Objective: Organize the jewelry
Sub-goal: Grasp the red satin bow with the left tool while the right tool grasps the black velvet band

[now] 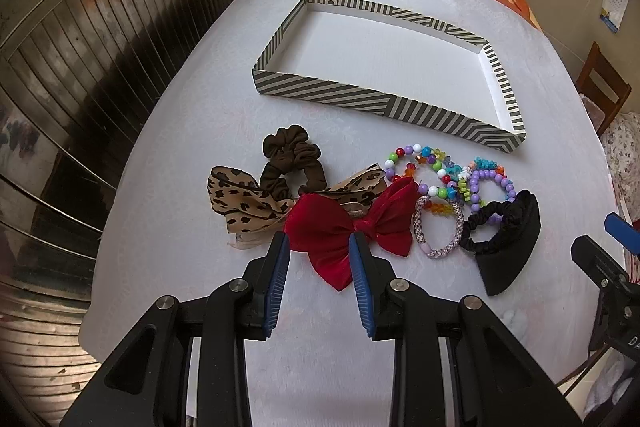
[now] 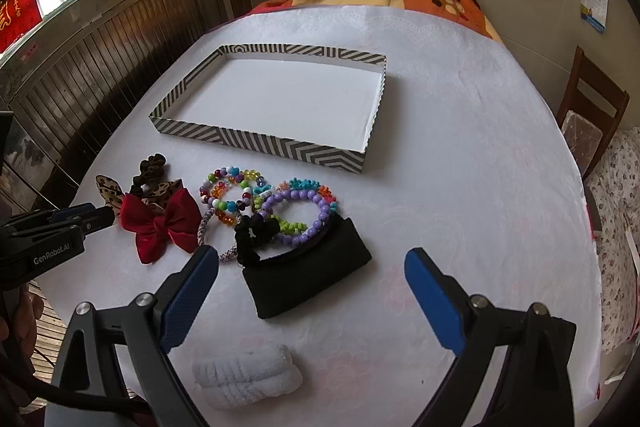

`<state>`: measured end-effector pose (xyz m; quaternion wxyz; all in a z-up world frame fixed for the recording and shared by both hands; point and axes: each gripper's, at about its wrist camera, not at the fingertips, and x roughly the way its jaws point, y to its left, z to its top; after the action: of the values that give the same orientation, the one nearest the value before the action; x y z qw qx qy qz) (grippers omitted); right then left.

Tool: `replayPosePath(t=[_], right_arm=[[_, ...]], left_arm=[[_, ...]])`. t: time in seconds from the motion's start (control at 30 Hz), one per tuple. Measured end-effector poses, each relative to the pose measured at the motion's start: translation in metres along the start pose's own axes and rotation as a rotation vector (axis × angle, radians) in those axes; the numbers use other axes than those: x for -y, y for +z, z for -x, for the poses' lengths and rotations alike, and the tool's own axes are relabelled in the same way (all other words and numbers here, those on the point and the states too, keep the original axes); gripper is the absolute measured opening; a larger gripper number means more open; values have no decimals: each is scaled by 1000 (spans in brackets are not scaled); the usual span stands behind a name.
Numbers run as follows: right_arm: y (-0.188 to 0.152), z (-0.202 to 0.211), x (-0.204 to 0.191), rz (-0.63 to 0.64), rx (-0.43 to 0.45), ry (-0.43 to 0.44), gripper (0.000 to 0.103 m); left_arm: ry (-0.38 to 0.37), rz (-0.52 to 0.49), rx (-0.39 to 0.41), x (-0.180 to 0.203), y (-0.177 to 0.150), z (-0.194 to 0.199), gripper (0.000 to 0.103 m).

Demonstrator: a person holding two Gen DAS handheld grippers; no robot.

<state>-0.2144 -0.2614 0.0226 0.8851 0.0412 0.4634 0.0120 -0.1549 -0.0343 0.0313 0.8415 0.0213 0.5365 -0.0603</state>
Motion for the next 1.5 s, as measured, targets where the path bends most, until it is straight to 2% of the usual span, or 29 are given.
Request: replayPosePath(t=[0.5, 0.67, 0.87, 1.0, 1.13, 1.4, 1.5], right_arm=[[-3, -4, 2, -15, -16, 0, 97], [-9, -13, 11, -37, -34, 12, 97], [-18, -34, 24, -83, -71, 41, 97], [-20, -45, 29, -99, -86, 56, 97], [-25, -57, 32, -109, -121, 67, 97], [-28, -66, 37, -128, -147, 85, 97], [-28, -68, 37, -133, -153, 93, 97]], left_arm=[[-8, 6, -29, -6, -6, -6, 8], [-93, 49, -83, -22, -10, -17, 8], [-137, 23, -72, -17, -9, -18, 8], [-137, -17, -65, -8, -4, -26, 8], [-176, 2, -94, -7, 0, -40, 8], [-198, 28, -116, -1, 1, -62, 8], [-204, 0, -114, 4, 0, -65, 8]])
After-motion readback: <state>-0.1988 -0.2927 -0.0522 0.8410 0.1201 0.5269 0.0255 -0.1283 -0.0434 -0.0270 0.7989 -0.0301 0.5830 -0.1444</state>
